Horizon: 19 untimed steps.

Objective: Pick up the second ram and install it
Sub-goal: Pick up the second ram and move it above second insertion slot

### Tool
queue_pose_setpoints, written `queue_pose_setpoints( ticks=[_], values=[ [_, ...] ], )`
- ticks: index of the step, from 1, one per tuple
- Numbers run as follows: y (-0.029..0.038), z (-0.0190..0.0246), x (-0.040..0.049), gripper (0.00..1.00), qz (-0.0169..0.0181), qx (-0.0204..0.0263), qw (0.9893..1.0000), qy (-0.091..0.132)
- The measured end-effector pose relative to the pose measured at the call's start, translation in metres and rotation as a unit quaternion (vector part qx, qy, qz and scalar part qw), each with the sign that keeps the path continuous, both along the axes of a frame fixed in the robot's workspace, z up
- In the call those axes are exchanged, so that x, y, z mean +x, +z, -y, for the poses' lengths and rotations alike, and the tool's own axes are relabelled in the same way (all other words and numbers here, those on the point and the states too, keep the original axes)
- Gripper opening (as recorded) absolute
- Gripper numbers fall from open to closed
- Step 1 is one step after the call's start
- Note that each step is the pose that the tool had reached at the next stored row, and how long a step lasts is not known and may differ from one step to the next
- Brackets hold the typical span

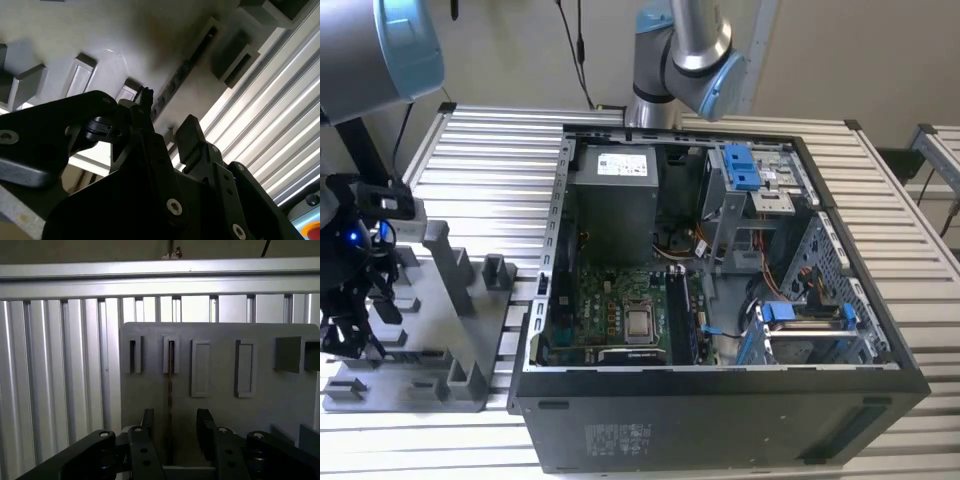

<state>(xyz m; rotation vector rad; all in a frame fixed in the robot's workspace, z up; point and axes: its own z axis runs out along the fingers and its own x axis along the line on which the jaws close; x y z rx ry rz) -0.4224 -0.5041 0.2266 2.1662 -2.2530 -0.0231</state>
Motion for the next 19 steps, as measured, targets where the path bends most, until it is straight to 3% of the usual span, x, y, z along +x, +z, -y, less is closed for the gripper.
queue_pose_setpoints(
  ticks=[19],
  values=[
    [-0.0205, 0.0013, -0.0049, 0.48, 0.0093, 0.0000, 1.0000, 0.001]
  ],
)
